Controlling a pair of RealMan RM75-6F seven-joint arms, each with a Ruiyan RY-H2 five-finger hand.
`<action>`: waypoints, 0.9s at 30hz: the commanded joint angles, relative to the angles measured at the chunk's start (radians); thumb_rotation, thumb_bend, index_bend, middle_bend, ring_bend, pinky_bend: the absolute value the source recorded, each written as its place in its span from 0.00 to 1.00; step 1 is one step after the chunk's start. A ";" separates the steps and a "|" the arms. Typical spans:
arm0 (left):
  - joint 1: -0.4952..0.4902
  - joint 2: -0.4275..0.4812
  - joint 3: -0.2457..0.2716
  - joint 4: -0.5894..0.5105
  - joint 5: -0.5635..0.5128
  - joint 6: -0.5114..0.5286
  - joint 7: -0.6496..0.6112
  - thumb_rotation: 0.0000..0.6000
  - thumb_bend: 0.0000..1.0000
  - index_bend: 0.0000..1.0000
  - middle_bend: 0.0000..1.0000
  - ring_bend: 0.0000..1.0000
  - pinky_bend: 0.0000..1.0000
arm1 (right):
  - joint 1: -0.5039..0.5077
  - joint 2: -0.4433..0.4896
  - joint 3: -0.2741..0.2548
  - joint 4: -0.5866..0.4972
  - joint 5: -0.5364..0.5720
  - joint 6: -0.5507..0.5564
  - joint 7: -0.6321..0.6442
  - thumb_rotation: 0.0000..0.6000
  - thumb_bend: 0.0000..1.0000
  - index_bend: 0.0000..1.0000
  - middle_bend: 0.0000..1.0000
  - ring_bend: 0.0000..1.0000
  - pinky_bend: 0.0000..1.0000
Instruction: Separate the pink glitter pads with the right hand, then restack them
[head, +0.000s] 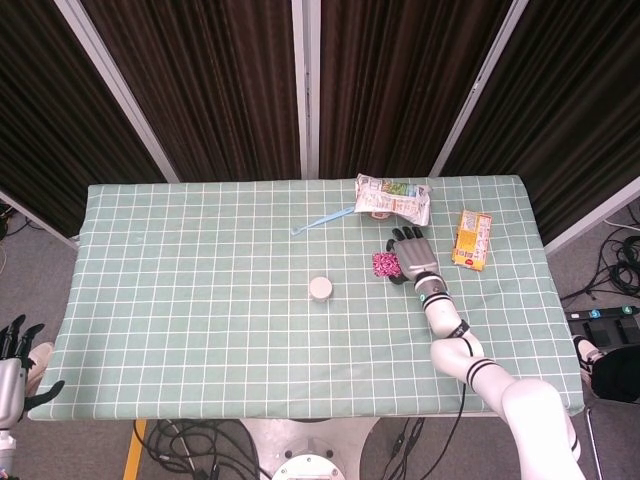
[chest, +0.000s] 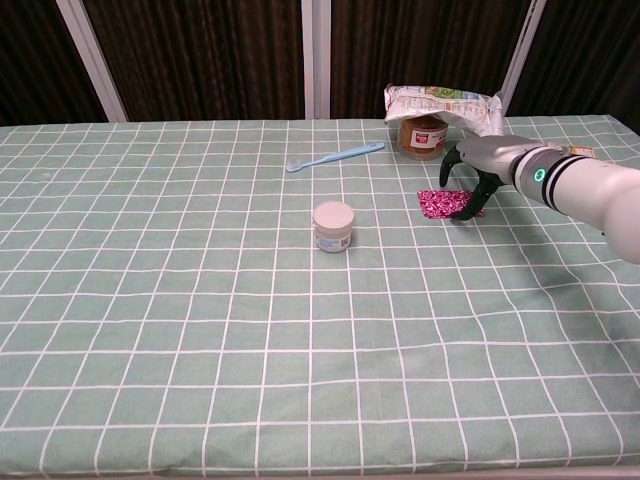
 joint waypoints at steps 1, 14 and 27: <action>0.002 0.000 0.000 0.001 0.001 0.002 -0.004 1.00 0.17 0.22 0.15 0.11 0.13 | -0.011 0.011 -0.002 -0.023 -0.005 0.012 0.003 0.87 0.16 0.29 0.07 0.00 0.00; -0.013 -0.003 -0.011 0.002 0.016 0.001 -0.008 1.00 0.17 0.22 0.15 0.11 0.13 | -0.250 0.311 -0.062 -0.576 -0.029 0.320 -0.060 0.87 0.15 0.27 0.07 0.00 0.00; -0.036 -0.006 -0.022 -0.007 0.019 -0.015 0.007 1.00 0.17 0.22 0.15 0.11 0.13 | -0.590 0.684 -0.169 -1.042 -0.172 0.745 0.059 0.87 0.15 0.13 0.02 0.00 0.00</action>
